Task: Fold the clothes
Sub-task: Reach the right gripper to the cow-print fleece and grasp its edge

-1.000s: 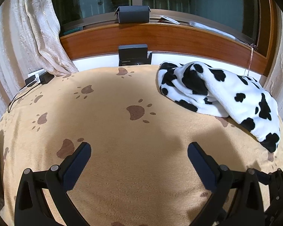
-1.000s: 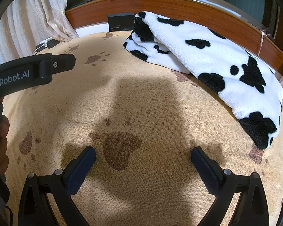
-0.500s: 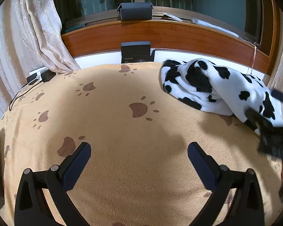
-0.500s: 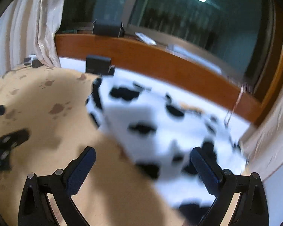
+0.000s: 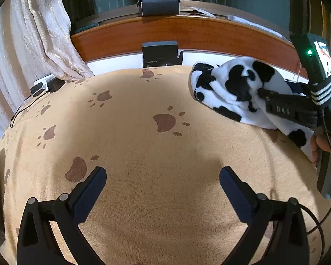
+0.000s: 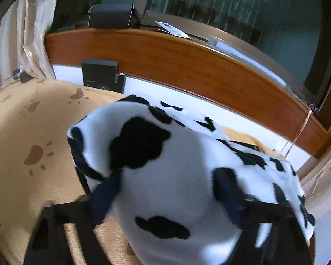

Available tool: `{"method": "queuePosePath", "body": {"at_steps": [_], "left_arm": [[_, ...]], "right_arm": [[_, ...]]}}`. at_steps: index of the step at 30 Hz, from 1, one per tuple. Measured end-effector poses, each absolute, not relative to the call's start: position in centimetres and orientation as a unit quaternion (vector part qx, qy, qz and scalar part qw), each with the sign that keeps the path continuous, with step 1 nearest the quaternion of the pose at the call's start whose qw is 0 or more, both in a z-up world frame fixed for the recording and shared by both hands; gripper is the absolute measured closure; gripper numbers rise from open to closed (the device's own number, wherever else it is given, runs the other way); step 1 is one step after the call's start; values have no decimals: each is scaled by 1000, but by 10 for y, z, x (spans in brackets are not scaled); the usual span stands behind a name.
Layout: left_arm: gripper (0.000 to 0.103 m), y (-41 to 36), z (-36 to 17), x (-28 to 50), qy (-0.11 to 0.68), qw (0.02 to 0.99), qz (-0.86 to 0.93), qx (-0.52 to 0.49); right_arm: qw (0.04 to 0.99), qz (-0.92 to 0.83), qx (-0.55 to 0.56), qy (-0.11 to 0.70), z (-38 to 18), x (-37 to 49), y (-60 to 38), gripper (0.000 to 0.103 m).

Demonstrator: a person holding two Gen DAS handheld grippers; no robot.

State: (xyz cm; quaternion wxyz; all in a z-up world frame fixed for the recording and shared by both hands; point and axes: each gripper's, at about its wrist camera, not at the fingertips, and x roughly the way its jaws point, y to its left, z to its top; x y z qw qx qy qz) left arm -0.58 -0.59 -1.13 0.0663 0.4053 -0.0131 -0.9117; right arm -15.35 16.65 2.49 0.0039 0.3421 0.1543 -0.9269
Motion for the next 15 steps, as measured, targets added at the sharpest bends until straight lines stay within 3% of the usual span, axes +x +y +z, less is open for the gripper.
{"method": "queuePosePath", "body": {"at_steps": [1, 3, 15], "left_arm": [[0, -5, -13, -6, -14, 66, -912, 405], [0, -4, -15, -7, -15, 66, -913, 403], [0, 0, -21, -9, -20, 65, -910, 409]], "right_arm": [[2, -928, 339, 153, 26, -153, 167, 51], [-2, -932, 333, 146, 28, -152, 170, 59], [-20, -939, 305, 156, 32, -140, 169, 71]]}}
